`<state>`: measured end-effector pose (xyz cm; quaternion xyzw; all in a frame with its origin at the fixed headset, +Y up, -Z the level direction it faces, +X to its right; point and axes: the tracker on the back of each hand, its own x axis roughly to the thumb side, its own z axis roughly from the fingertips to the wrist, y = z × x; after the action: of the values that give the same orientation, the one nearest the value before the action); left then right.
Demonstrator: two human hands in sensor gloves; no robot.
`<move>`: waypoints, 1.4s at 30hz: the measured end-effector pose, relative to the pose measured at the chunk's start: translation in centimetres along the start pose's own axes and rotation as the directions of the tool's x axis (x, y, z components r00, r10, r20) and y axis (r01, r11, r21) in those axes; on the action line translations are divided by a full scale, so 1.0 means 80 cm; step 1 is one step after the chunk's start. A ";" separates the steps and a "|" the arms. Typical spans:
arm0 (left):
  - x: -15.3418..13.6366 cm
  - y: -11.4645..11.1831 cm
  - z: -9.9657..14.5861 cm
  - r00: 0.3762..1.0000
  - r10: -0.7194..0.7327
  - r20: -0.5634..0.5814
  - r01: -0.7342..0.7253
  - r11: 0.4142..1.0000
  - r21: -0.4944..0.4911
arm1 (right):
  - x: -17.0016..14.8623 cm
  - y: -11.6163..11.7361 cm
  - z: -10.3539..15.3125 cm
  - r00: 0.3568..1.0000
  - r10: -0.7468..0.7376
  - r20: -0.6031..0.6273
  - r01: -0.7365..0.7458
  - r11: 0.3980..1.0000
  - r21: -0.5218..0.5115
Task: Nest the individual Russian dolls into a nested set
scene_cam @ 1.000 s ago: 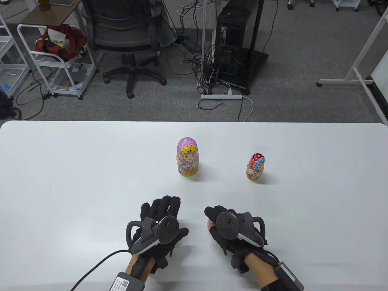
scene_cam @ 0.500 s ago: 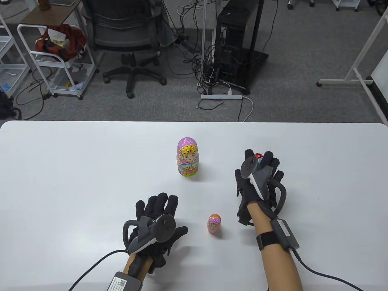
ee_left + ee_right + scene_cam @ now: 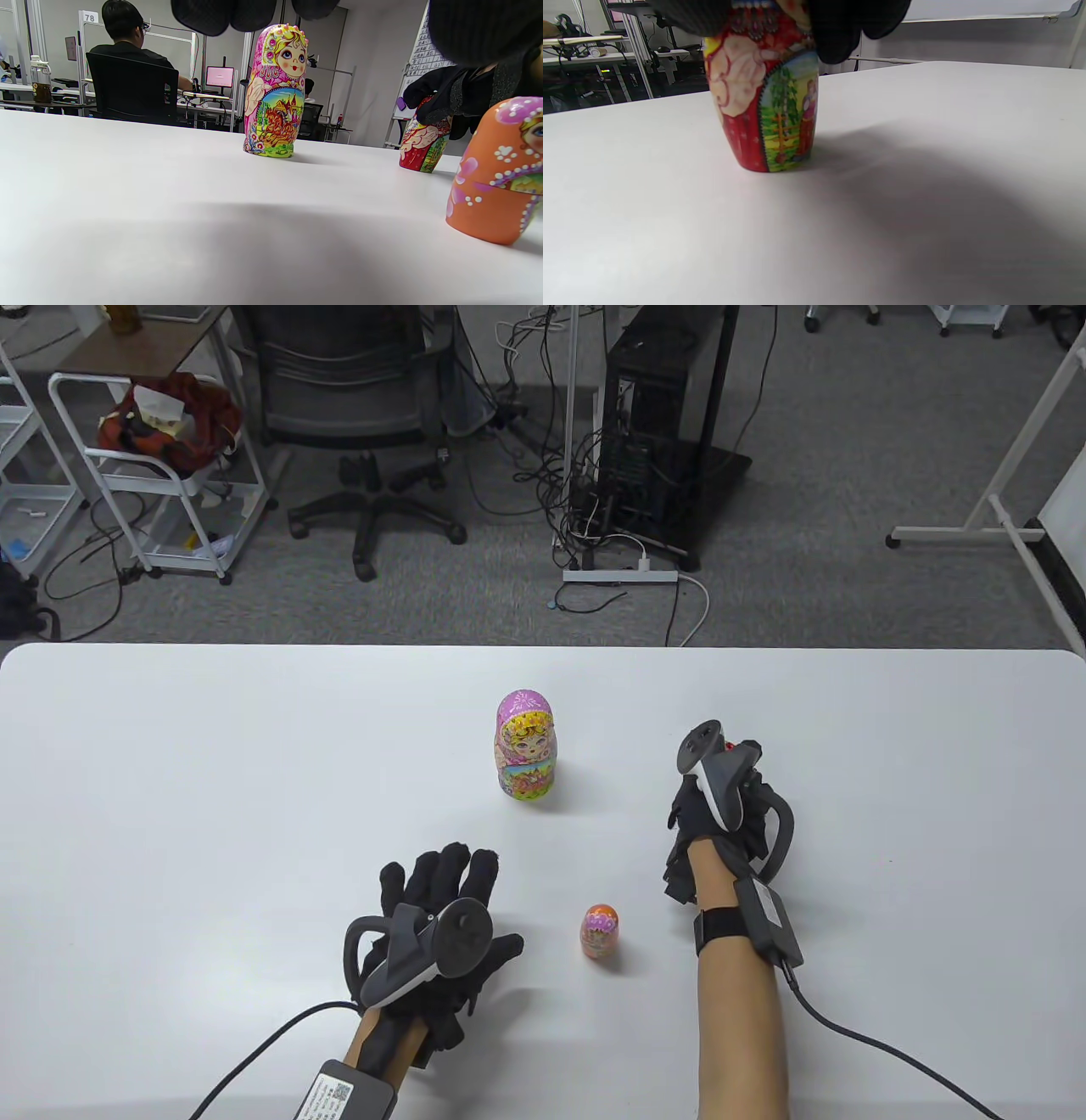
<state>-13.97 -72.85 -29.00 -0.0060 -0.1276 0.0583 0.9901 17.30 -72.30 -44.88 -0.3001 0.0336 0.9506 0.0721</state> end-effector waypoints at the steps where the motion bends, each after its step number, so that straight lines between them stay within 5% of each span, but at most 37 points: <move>1: 0.001 0.000 0.000 1.000 0.004 0.003 -0.005 1.000 0.006 | -0.002 -0.003 0.002 1.000 -0.010 0.009 0.010 1.000 -0.010; 5: 0.006 -0.002 -0.001 1.000 -0.007 0.014 0.007 1.000 -0.004 | -0.009 -0.026 0.019 0.992 -0.084 0.098 0.090 0.994 -0.056; 9: 0.009 -0.001 0.001 1.000 -0.001 0.019 0.001 1.000 0.001 | -0.020 -0.055 0.062 0.919 -0.225 0.323 0.267 0.960 -0.090; 13: 0.014 0.006 0.004 1.000 0.008 0.029 -0.009 0.999 0.045 | -0.026 -0.081 0.124 0.769 -0.291 0.570 0.381 0.923 -0.043; 18: 0.017 0.020 0.012 0.999 0.021 0.031 -0.025 0.989 0.143 | -0.027 -0.084 0.197 0.581 -0.460 0.671 0.510 0.849 0.140; 23: 0.017 0.024 0.018 0.999 0.014 0.040 -0.022 0.980 0.197 | -0.021 -0.063 0.235 0.450 -0.533 0.717 0.538 0.802 0.259; 42: 0.018 0.024 0.016 0.996 0.031 0.078 -0.048 0.972 0.230 | -0.022 -0.034 0.247 0.381 -0.532 0.757 0.484 0.812 0.327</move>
<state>-13.17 -70.76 -27.45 0.1092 -0.1563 0.0925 0.9773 7.93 -67.69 -27.76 0.1844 -0.0730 0.9060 0.3738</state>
